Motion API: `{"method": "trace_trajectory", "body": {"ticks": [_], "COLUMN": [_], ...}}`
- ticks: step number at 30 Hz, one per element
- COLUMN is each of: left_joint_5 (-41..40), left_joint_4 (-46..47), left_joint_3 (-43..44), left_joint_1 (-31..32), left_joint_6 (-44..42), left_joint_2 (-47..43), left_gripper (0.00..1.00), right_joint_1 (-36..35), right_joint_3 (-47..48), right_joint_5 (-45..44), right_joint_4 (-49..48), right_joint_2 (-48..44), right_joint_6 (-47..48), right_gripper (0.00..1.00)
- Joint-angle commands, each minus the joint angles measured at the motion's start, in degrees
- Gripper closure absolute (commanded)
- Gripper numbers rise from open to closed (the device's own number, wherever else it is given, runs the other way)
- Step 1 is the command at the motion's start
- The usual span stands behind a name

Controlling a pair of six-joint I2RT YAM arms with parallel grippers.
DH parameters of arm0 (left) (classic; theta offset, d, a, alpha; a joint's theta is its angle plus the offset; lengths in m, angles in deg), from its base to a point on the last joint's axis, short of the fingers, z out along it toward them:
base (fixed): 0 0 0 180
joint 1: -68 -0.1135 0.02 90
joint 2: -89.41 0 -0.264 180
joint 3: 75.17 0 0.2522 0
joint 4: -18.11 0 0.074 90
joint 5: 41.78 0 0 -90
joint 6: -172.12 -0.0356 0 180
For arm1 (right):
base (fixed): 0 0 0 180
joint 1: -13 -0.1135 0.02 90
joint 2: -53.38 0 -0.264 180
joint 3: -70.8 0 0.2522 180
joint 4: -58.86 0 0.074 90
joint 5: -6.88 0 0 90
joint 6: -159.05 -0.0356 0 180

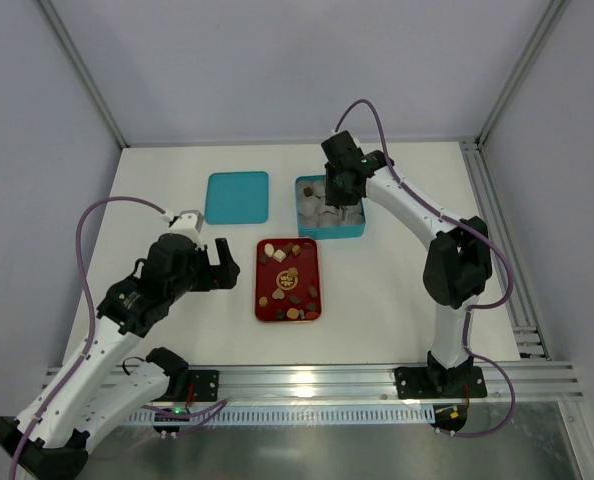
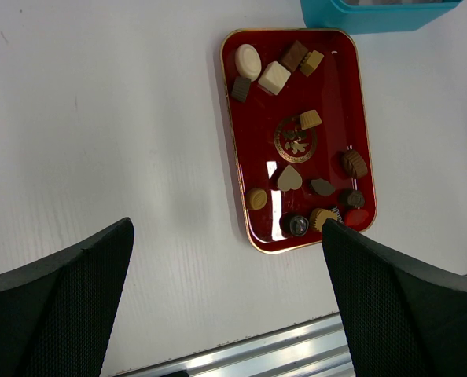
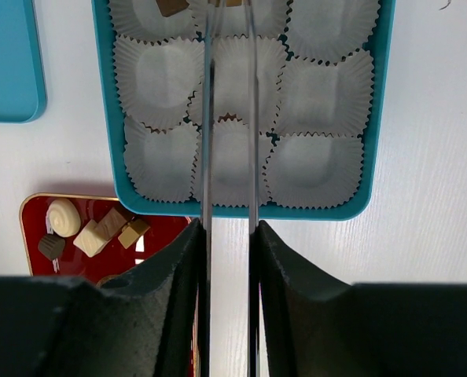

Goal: Pack the chocolate

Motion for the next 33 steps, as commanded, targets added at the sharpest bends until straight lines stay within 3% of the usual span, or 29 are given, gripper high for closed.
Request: {"method": "trace_trajectory", "body": {"ticks": [1,10,19,33], "left_joint_5": [-1.26,-1.26,-1.17,-1.52], "left_joint_4": [0.82,0.90,0.90,0.90], "left_joint_3": [0.09,0.09,0.09,0.09], "left_joint_1": [0.33,0.33,0.33,0.33], "left_joint_6": [-0.32,-0.40,-0.40,-0.32], "left_joint_2": [-0.34,-0.51,-0.42,-0.25], "left_gripper": [0.00,0.00,0.00,0.00], "right_joint_1": [0.03,0.03,-2.34,-20.97], "right_joint_3": [1.16,2.83,-0.76,-30.20], "right_joint_5": [-0.37,-0.82,-0.99,-2.40], "right_joint_4": [-0.27,1.75,2.28,-3.61], "right_joint_2": [-0.52,-1.57,-11.14,-35.84], "right_joint_6": [0.43,0.96,1.57,-7.38], "right_gripper": [0.63,0.62,0.62,0.62]}}
